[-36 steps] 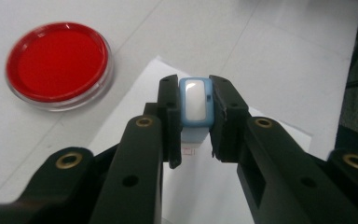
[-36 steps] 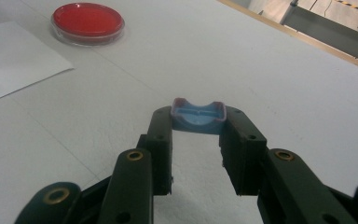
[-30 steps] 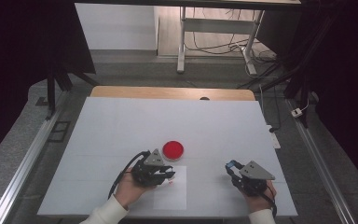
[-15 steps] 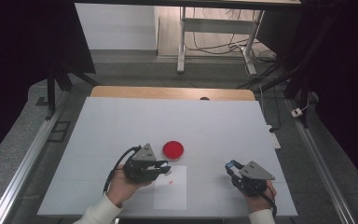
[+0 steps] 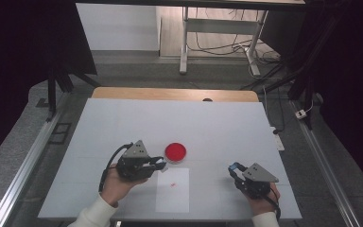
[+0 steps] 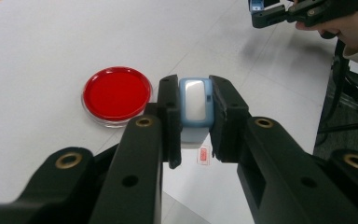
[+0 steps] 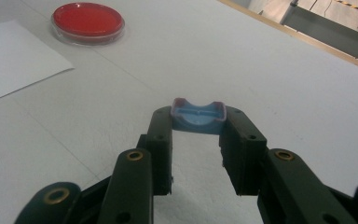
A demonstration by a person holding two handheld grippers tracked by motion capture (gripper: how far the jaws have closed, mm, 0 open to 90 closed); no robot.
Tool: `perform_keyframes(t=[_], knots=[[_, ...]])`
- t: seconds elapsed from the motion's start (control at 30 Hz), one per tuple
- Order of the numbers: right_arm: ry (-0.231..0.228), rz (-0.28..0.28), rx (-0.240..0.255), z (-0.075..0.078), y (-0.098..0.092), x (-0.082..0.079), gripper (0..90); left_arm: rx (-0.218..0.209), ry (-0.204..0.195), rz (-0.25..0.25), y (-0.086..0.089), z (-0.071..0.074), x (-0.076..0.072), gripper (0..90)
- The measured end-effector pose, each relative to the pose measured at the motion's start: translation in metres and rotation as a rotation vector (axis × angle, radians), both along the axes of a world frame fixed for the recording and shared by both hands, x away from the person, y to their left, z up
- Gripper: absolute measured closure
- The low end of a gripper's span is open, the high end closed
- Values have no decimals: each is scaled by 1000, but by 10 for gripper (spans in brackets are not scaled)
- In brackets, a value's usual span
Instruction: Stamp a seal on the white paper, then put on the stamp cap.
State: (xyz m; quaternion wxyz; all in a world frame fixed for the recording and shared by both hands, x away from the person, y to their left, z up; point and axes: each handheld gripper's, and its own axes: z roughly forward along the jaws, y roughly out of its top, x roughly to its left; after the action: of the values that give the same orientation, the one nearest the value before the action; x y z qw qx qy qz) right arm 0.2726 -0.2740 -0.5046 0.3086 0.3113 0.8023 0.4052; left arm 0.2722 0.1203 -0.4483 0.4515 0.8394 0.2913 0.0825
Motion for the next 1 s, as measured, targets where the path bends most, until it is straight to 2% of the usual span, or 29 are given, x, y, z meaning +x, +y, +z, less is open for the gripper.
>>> perform_keyframes(t=[0.27, 1.0], knots=[[4, -1, -6, 0, 0, 0, 648, -48, 9, -8, 3, 2, 0, 752], [1, 11, 2, 0, 4, -2, 648, -43, 0, -2, 0, 2, 0, 752]])
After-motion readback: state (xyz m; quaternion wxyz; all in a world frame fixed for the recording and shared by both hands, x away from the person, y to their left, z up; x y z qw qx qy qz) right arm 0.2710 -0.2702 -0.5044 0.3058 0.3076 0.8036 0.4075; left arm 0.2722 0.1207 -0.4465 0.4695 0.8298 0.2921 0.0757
